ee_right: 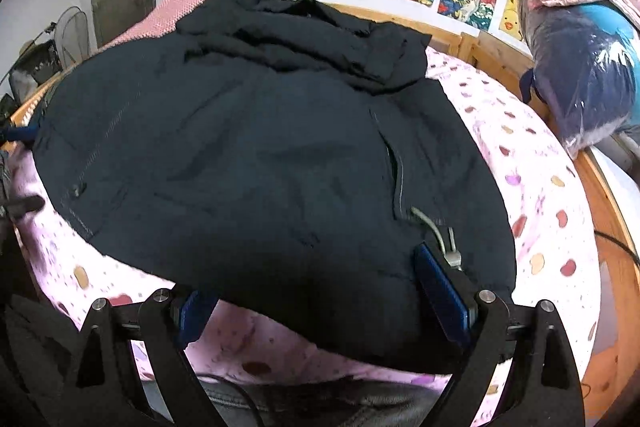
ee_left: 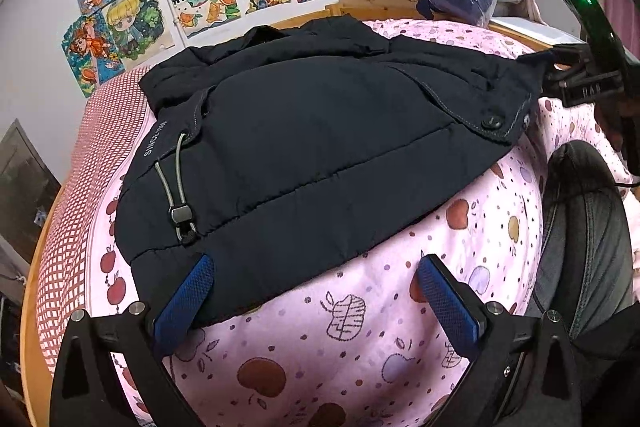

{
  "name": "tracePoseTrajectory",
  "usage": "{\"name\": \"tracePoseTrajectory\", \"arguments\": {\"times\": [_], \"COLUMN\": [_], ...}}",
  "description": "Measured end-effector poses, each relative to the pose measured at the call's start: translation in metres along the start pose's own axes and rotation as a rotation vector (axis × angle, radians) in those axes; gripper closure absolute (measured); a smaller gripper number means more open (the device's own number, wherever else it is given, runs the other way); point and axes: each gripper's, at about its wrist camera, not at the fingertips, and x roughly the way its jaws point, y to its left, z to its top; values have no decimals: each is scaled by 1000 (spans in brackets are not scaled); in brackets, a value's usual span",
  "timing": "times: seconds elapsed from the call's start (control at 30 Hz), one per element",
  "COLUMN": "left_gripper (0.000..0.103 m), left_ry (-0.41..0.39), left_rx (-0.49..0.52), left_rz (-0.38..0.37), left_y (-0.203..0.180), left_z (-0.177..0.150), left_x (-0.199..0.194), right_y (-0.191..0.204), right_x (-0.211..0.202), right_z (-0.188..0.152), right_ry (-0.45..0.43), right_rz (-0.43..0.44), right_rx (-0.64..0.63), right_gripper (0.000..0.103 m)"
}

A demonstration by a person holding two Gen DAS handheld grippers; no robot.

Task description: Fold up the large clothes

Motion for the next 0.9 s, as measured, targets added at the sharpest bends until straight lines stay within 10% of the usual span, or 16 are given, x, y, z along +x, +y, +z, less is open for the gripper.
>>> {"name": "tracePoseTrajectory", "arguments": {"times": [0.5,0.67,0.9], "left_gripper": [7,67,88], "left_ry": [-58,-104,-200], "left_rx": [79,124,121], "left_rz": [199,345,332], "left_y": [-18,-16,5], "left_z": [9,17,39], "left_x": [9,10,-14], "right_y": [-23,-24,-26], "right_x": [3,1,-3], "right_z": [53,56,49], "right_ry": [-38,-65,-76], "right_rz": [161,158,129], "right_rx": [118,131,125], "right_gripper": [14,14,14]}}
